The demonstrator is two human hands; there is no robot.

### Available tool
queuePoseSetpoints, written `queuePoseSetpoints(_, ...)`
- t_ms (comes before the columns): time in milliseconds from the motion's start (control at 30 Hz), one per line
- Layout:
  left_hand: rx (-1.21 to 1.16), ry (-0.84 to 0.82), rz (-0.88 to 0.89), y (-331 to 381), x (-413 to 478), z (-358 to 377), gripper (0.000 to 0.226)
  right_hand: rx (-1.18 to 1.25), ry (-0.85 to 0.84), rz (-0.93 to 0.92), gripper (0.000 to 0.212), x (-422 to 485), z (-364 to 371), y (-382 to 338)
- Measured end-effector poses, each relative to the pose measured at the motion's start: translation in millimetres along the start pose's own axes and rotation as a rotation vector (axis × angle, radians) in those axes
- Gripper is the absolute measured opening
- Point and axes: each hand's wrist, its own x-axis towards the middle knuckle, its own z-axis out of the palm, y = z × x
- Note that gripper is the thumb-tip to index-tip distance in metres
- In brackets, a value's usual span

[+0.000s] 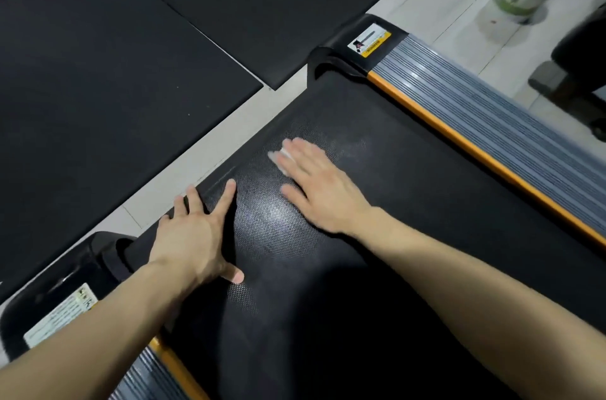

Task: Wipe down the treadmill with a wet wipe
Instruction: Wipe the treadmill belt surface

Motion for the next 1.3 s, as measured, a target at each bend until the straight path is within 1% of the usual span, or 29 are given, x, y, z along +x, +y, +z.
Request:
queuePoseSetpoints(67,-0.012,-0.002,-0.011,1,1,0,0.179,-0.045,-0.007,-0.026,0.061,-17,-3,20)
queuePoseSetpoints(100,-0.018,-0.005,-0.01,1,1,0,0.18,-0.072,0.041,0.078,0.06,-16,-9,44)
queuePoseSetpoints(200,-0.023,-0.014,-0.009,0,1,0,0.18,-0.069,0.114,0.681,0.077,1,-38,91)
queuePoseSetpoints(233,-0.023,-0.019,-0.006,0,1,-1,0.18,-0.03,0.141,0.716,0.079,7,-34,82)
queuePoseSetpoints(267,-0.018,-0.016,-0.005,1,1,-1,0.18,-0.008,0.151,0.579,0.074,10,-32,58)
queuePoseSetpoints(367,0.005,-0.005,-0.002,3,0,-2,0.18,-0.01,-0.073,-0.104,0.066,-18,-4,2)
queuePoseSetpoints(400,0.006,-0.005,-0.001,3,1,-2,0.18,-0.039,-0.036,-0.149,0.063,-20,-7,15)
queuePoseSetpoints(433,0.005,-0.009,-0.003,2,1,-2,0.179,-0.07,0.056,-0.035,0.057,-13,-9,39)
queuePoseSetpoints(500,0.004,-0.016,-0.006,3,0,-2,0.18,-0.09,0.195,0.559,0.057,-1,-31,79)
queuePoseSetpoints(533,0.006,-0.015,-0.008,2,1,-2,0.18,-0.091,0.193,0.754,0.063,0,-35,82)
queuePoseSetpoints(567,0.009,-0.017,-0.006,2,0,-2,0.18,-0.093,0.157,0.716,0.066,-3,-33,71)
queuePoseSetpoints(600,0.01,-0.015,-0.004,3,0,-2,0.181,-0.089,0.149,0.482,0.062,-12,-28,45)
queuePoseSetpoints(667,0.018,-0.012,-0.008,4,0,-2,0.18,0.02,-0.05,-0.104,0.06,-55,-5,-18)
queuePoseSetpoints(700,0.023,-0.016,-0.01,4,1,-1,0.18,0.057,-0.154,-0.279,0.067,-72,-5,-33)
queuePoseSetpoints(733,0.024,-0.018,-0.008,4,2,-1,0.18,0.032,-0.129,-0.329,0.067,-78,-8,-22)
queuePoseSetpoints(767,0.02,-0.023,-0.007,3,3,-1,0.18,-0.04,-0.023,-0.244,0.062,-77,-8,2)
queuePoseSetpoints(800,0.009,-0.03,-0.008,3,3,-1,0.18,-0.096,0.074,-0.002,0.057,-71,-14,32)
queuePoseSetpoints(833,0.001,-0.03,-0.009,3,2,-1,0.18,-0.124,0.139,0.34,0.057,-67,-27,60)
queuePoseSetpoints(867,0.0,-0.026,-0.011,4,2,-2,0.18,-0.104,0.165,0.628,0.064,-67,-41,81)
queuePoseSetpoints(900,-0.001,-0.024,-0.014,4,1,-4,0.18,-0.09,0.173,0.767,0.073,-69,-44,88)
queuePoseSetpoints(933,-0.004,-0.024,-0.016,5,0,-5,0.18,-0.05,0.189,0.751,0.078,-72,-40,75)
queuePoseSetpoints(967,-0.005,-0.02,-0.016,5,0,-5,0.181,-0.018,0.206,0.598,0.076,-77,-28,49)
queuePoseSetpoints(1000,-0.007,-0.015,-0.02,5,0,-6,0.181,0.053,0.163,0.347,0.07,-84,-14,9)
queuePoseSetpoints(1067,-0.017,-0.013,-0.027,5,1,-3,0.182,0.179,-0.079,-0.22,0.067,-111,10,-68)
queuePoseSetpoints(1100,-0.027,-0.008,-0.031,5,1,-2,0.182,0.178,-0.172,-0.408,0.067,-121,14,-81)
queuePoseSetpoints(1167,-0.049,0.006,-0.033,7,3,-1,0.182,0.093,-0.169,-0.531,0.062,-120,5,-46)
queuePoseSetpoints(1200,-0.062,0.007,-0.033,7,2,0,0.182,0.022,-0.124,-0.44,0.059,-115,-5,-14)
queuePoseSetpoints(1233,-0.073,0.01,-0.038,8,2,0,0.182,-0.022,-0.069,-0.249,0.057,-112,-15,21)
queuePoseSetpoints(1300,-0.07,0.017,-0.046,8,1,-1,0.182,-0.089,0.08,0.308,0.058,-106,-45,91)
